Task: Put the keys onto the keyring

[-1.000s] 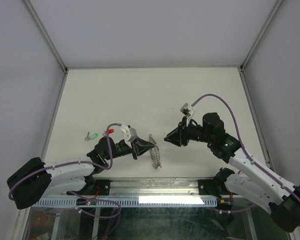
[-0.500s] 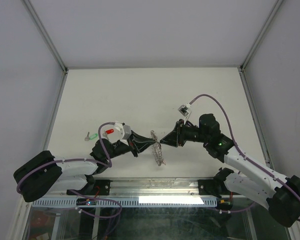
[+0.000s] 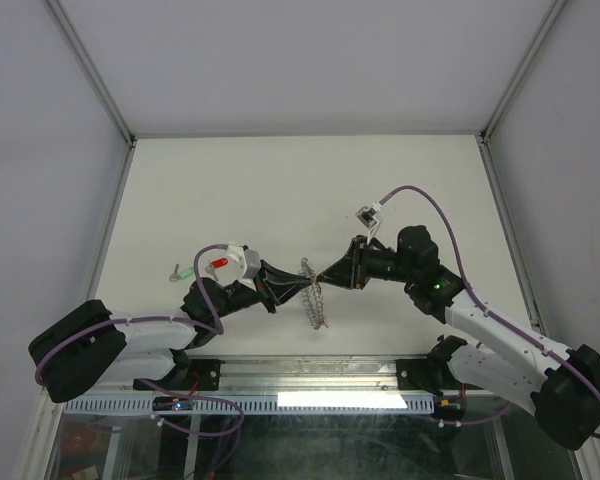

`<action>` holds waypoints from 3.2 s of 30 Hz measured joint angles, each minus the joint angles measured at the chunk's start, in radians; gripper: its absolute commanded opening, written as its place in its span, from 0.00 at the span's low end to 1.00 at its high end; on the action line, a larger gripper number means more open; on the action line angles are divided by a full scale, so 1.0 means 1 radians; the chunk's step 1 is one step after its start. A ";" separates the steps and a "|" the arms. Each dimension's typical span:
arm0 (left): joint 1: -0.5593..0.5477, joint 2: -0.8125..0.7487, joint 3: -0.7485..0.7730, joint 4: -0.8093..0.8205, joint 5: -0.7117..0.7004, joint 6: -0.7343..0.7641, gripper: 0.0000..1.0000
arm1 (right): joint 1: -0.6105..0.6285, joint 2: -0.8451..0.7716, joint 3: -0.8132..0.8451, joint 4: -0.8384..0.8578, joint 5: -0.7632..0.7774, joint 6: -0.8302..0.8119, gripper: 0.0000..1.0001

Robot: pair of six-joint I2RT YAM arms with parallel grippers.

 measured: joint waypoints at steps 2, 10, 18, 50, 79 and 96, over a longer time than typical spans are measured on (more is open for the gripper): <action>0.000 0.004 0.000 0.000 0.000 0.000 0.00 | 0.000 0.000 0.000 0.011 -0.003 0.006 0.20; 0.000 0.006 0.000 0.001 0.002 0.000 0.00 | 0.000 0.000 -0.002 0.030 -0.012 0.020 0.19; 0.000 0.006 0.002 0.000 0.003 0.000 0.00 | 0.000 0.004 -0.016 0.028 -0.014 0.020 0.31; 0.007 0.006 0.015 -0.016 0.022 0.000 0.00 | 0.000 0.017 -0.032 0.063 -0.036 0.050 0.00; 0.007 0.008 0.020 -0.024 0.031 0.000 0.00 | 0.000 0.047 -0.028 -0.013 -0.035 0.018 0.30; 0.007 0.008 0.057 -0.042 0.105 0.000 0.00 | 0.000 -0.297 -0.040 -0.019 0.102 -0.437 0.35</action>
